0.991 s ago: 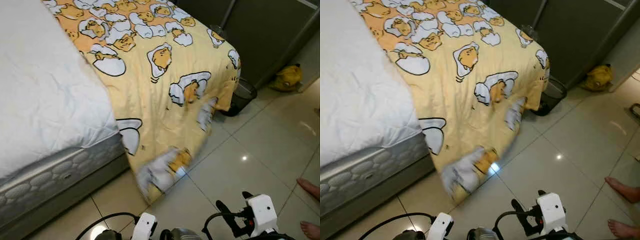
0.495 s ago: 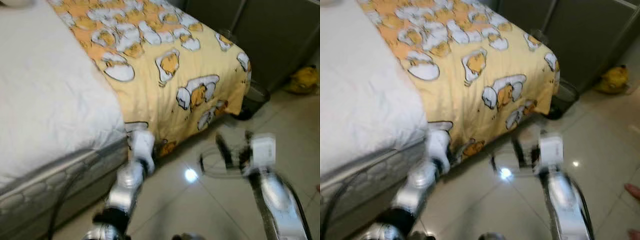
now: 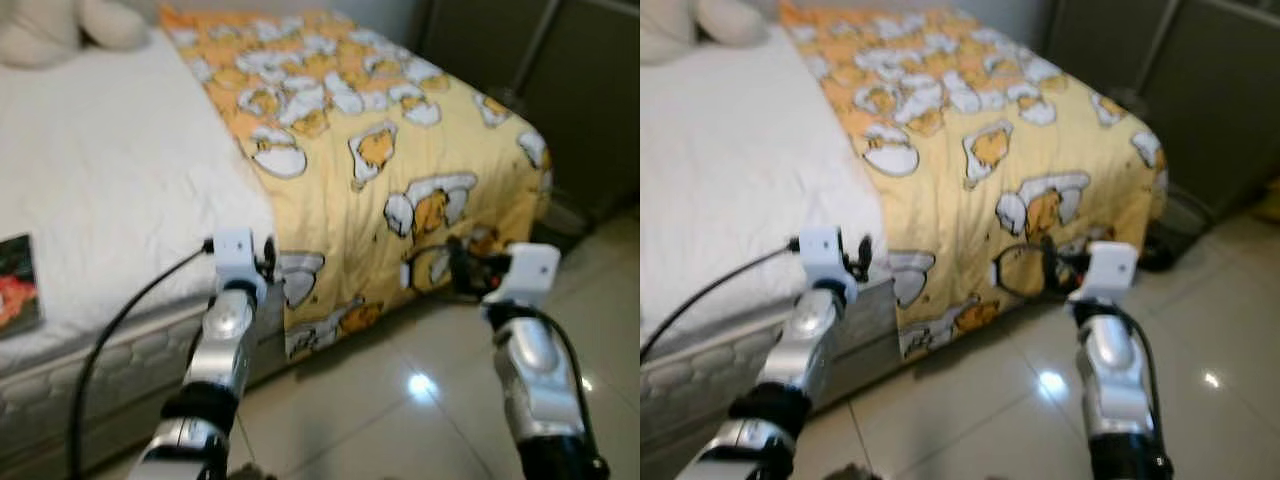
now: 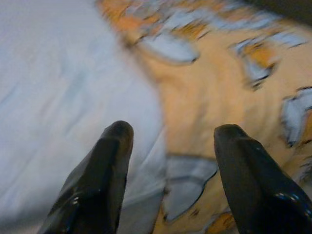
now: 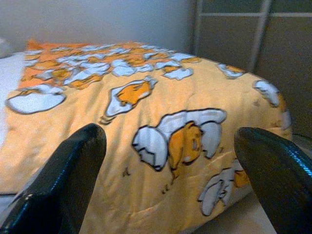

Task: Clean up the room

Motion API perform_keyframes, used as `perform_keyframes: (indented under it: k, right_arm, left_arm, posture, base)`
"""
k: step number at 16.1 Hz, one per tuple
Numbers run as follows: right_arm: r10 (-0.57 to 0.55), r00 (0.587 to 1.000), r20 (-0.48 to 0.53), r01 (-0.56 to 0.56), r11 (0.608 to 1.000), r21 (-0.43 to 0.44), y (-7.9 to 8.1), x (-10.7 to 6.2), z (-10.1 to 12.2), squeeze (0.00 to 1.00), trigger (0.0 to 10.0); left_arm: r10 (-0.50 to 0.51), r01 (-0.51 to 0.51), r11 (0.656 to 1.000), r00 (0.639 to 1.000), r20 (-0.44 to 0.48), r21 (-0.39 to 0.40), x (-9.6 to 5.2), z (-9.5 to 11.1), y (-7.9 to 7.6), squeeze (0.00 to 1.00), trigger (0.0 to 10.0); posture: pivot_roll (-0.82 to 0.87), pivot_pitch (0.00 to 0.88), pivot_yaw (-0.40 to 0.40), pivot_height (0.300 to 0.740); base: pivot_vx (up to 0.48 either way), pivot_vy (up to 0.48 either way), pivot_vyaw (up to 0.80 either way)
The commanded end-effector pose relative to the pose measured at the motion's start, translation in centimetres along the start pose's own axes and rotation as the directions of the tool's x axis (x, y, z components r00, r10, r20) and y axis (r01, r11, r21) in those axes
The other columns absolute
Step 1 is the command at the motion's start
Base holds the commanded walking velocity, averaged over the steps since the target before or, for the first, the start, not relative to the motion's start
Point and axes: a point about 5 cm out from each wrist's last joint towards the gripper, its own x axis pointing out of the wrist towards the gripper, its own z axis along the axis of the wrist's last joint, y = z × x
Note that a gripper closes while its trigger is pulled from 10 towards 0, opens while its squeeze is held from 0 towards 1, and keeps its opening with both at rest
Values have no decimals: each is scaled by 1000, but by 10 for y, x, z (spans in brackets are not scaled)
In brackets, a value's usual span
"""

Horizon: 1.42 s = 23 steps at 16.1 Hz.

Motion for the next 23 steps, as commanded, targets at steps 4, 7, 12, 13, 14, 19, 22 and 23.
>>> perform_keyframes:
  k: [4, 7, 12, 13, 14, 19, 22, 23]
  right_arm:
    - [-26, 999, -28, 26, 999, -24, -14, -2, -11, 0, 10000]
    - [-29, 999, -32, 28, 999, -36, -20, -1, -14, 0, 10000]
    - [6, 998, -57, -9, 998, -60, -11, -6, -26, 0, 10000]
    - [12, 998, -63, -16, 998, -56, -11, -6, -27, 0, 10000]
    - [28, 997, -65, -32, 997, -66, -10, -6, -27, 0, 10000]
    - [52, 983, 174, -38, 996, -82, -4, -10, 25, 0, 10000]
    - [71, 990, 123, -63, 996, -62, -2, -23, 15, 0, 10000]
    - [61, 992, 113, -56, 997, -49, -2, -20, 12, 0, 10000]
  left_arm:
    - [44, -42, 997, 999, -25, 60, 3, -2, 6, 0, 10000]
    - [-82, 85, 991, 996, -36, 102, 13, 6, -12, 0, 10000]
    - [-62, 61, 994, 998, -7, -95, 15, 15, -23, 0, 10000]
    - [-62, 61, 991, 998, -11, -118, 15, 13, -25, 0, 10000]
    - [-87, 88, 989, 996, 9, -115, 13, 14, -32, 0, 10000]
    - [-154, 133, 988, 917, 368, 82, -9, 64, -13, 0, 10000]
    - [-162, 151, 987, 945, 284, 61, -13, 51, -21, 0, 10000]
    - [-126, 126, 992, 955, 269, 16, -8, 50, -21, 0, 10000]
  posture:
    - [23, 0, -19, 740]
    - [34, 0, -11, 740]
    - [21, 0, -1, 740]
    - [18, 0, -4, 740]
    - [11, 0, -10, 740]
    - [12, 0, -37, 740]
    - [25, 0, -44, 740]
    - [22, 0, -40, 740]
  base:
    - [258, -402, 0]
    - [80, -137, 0]
    - [384, 0, 0]
    - [480, 0, 0]
    - [480, 0, 0]
    - [480, 0, 0]
    - [0, 0, 475]
    - [371, -300, 606]
